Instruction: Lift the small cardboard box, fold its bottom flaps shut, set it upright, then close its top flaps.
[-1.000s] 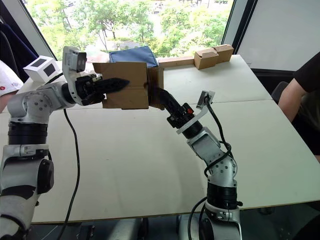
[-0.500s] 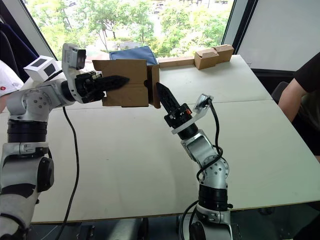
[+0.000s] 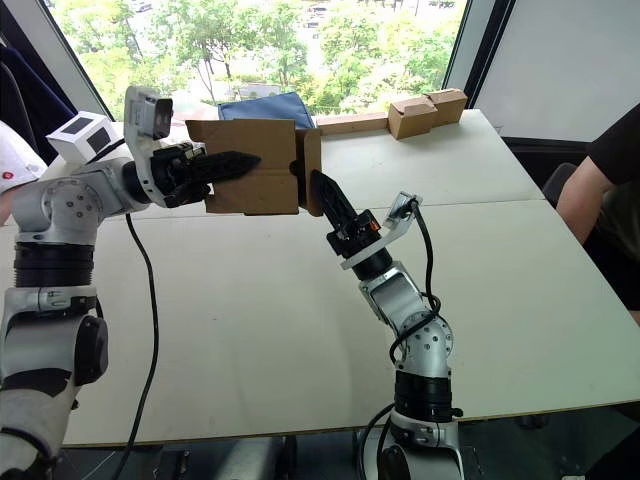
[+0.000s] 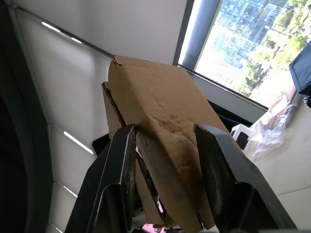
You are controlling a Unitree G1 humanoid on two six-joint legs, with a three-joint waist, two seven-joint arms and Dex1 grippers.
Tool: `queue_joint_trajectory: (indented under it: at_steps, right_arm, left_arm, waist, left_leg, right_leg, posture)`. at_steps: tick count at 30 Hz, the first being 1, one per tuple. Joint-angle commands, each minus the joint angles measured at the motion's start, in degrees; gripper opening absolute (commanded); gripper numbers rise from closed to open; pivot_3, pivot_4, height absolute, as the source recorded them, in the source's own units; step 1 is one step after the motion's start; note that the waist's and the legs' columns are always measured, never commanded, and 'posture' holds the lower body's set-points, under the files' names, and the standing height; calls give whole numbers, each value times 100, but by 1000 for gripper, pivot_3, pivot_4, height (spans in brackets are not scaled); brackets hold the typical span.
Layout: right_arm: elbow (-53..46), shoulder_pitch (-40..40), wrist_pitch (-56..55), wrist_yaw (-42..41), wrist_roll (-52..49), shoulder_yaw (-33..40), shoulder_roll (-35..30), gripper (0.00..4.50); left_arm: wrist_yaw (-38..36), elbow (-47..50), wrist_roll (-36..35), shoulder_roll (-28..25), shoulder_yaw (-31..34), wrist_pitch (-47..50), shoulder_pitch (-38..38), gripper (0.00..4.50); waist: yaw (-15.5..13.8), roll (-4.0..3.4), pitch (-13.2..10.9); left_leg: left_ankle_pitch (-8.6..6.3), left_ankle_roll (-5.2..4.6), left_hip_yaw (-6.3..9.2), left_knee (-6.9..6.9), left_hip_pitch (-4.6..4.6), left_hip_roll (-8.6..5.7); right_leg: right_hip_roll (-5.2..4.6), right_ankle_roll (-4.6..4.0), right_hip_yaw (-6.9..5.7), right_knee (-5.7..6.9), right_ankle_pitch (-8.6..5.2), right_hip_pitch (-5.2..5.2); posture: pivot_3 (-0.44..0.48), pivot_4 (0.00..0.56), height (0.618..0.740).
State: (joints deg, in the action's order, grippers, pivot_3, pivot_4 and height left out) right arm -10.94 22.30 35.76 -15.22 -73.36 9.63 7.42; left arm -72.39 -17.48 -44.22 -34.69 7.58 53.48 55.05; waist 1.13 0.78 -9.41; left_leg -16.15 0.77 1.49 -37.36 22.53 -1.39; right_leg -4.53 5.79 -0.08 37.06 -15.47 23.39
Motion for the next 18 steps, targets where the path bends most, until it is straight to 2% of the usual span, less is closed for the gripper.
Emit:
queue_joint_trajectory:
  at_steps: [1,18]
  right_arm:
    - [-98,54,-96,38,-35,-83,146,1899]
    - [-154,4,-86,41,-141,-316,244,1899]
  left_arm:
    - [-2,246,-111,3,76,6,24,0]
    - [27,391,-78,205,-24,-20,-139,0]
  waist:
    - [-2,0,0]
    - [-3,0,0]
  left_leg:
    - [0,0,0,0,0,0]
    - [0,0,0,0,0,0]
  right_leg:
    - [0,0,0,0,0,0]
    - [-1,0,1,0,0,0]
  posture:
    - [0,150,737]
    - [0,150,737]
